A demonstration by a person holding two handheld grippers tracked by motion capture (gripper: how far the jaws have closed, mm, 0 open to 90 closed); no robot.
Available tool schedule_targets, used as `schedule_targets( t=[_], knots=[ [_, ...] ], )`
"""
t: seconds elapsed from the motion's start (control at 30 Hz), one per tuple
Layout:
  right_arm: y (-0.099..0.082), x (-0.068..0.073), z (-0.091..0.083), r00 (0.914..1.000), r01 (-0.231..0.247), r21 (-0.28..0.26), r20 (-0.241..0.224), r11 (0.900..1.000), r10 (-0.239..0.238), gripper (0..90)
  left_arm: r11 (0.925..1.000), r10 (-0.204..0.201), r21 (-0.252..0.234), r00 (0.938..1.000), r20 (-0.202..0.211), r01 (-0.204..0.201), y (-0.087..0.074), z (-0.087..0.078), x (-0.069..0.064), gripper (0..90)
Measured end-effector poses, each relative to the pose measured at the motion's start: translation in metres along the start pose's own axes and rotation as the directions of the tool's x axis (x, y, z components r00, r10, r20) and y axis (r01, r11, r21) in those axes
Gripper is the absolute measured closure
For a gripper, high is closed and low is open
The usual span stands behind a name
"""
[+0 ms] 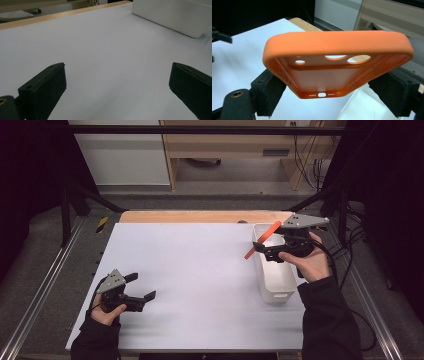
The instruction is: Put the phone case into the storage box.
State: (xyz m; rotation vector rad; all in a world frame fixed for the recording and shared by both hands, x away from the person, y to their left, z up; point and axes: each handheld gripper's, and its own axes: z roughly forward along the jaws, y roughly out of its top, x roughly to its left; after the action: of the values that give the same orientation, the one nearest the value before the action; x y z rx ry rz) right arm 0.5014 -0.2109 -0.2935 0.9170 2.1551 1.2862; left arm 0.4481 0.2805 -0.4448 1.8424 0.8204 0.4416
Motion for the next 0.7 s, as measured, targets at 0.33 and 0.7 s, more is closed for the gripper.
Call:
schedule_targets(
  t=[0.33, 0.7],
  knots=[
    [0.007, -0.014, 0.006, 0.9935, -0.052, 0.023, 0.103, 0.9984, 0.049, 15.9, 1.0000, 0.003, 0.002, 1.0000, 0.003, -0.003, -0.001, 0.000, 0.001, 0.8],
    [0.017, -0.032, 0.018, 0.9676, -0.135, 0.066, 0.224, 0.9887, 0.117, 15.9, 0.9999, 0.009, 0.010, 0.9999, 0.014, -0.009, -0.001, 0.002, 0.001, 0.8]
  ],
)
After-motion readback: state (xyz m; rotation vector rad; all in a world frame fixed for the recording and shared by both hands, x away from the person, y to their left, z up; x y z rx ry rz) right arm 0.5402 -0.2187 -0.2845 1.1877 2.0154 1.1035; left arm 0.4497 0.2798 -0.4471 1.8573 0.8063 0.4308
